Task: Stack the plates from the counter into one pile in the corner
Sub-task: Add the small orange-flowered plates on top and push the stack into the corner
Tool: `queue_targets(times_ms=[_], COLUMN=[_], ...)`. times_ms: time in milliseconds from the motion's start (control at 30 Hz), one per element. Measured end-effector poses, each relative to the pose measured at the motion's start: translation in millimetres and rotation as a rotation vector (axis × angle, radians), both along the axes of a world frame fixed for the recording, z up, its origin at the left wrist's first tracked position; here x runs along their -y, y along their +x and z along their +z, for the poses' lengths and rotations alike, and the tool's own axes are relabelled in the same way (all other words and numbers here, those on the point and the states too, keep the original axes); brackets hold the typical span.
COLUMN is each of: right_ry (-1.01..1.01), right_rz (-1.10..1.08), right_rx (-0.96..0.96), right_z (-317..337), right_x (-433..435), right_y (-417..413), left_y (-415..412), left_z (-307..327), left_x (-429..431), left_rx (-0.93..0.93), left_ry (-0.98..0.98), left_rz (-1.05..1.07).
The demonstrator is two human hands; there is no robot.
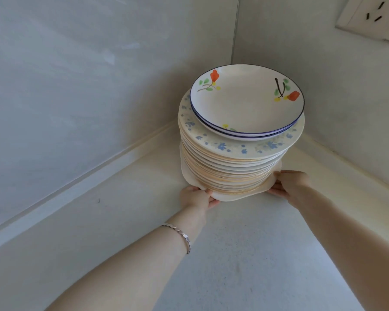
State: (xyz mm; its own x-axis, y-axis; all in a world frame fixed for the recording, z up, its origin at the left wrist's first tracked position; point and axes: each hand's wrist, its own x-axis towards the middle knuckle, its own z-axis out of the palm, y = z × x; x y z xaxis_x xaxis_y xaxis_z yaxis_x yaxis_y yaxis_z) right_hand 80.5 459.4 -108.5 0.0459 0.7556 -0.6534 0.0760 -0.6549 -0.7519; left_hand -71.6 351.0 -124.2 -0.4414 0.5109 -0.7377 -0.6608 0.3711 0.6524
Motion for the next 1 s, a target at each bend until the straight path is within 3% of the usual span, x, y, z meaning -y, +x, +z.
queue_targets(times_ms=[333, 667, 767, 867, 1000], right_ry=[-0.057, -0.099, -0.142, -0.232, -0.077], right_rz=[-0.048, -0.151, -0.12, -0.036, -0.1], right_rx=[-0.205, -0.269, -0.31, -0.277, -0.159], right_z=[-5.6, -16.7, -12.7, -8.3, -6.1], right_x=[19.4, 33.4, 36.6, 32.2, -5.0], right_y=[-29.3, -49.0, -48.1, -38.3, -23.3], left_y=[-62.5, -86.9, -92.8, -85.8, -49.8], left_z=[17.7, 24.9, 23.7, 15.3, -3.3], left_x=[-39.3, -55.3, -59.0, -58.9, -44.4], left_rx=[-0.216, -0.308, -0.297, -0.254, -0.224], left_ry=[-0.095, -0.122, -0.098, -0.063, -0.011], left_rz=[-0.206, -0.354, -0.31, -0.12, 0.029])
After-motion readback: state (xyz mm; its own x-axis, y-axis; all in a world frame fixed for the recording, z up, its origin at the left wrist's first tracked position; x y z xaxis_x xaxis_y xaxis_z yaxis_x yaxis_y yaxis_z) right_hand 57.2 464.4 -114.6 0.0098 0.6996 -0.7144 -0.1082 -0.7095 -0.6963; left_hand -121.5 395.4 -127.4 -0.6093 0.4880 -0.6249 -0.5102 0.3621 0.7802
